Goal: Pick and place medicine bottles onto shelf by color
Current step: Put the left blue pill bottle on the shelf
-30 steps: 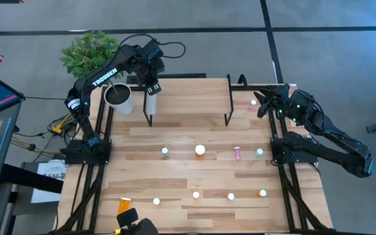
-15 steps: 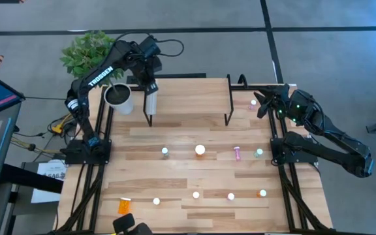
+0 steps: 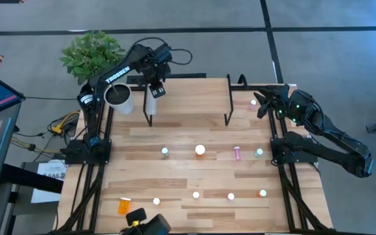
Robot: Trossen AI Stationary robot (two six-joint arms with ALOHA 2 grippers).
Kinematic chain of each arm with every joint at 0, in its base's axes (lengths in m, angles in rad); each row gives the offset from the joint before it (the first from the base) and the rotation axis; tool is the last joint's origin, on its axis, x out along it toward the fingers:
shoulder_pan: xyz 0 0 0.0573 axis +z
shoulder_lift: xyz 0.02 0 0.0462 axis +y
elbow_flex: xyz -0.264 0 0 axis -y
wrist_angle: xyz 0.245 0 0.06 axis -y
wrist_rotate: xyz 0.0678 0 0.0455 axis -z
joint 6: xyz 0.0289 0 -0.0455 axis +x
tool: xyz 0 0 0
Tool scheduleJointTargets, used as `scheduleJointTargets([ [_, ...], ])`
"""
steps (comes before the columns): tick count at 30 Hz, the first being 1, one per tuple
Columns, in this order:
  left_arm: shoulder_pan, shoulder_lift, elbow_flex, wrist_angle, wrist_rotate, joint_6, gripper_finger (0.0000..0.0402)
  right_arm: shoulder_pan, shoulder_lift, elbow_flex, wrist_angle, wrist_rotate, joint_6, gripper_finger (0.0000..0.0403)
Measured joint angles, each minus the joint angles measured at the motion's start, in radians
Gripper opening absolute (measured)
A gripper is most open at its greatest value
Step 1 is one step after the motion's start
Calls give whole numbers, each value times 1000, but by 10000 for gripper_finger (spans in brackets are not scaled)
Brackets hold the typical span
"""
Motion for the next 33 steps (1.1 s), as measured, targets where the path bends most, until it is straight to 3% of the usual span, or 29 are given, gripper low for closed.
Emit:
scheduleJointTargets([
  [21,-4,0,-3,27,-16,-20,123,0,0,0,-1,0,1,155],
  [33,-4,0,-3,27,-36,-27,177,0,0,0,-1,0,2,155],
])
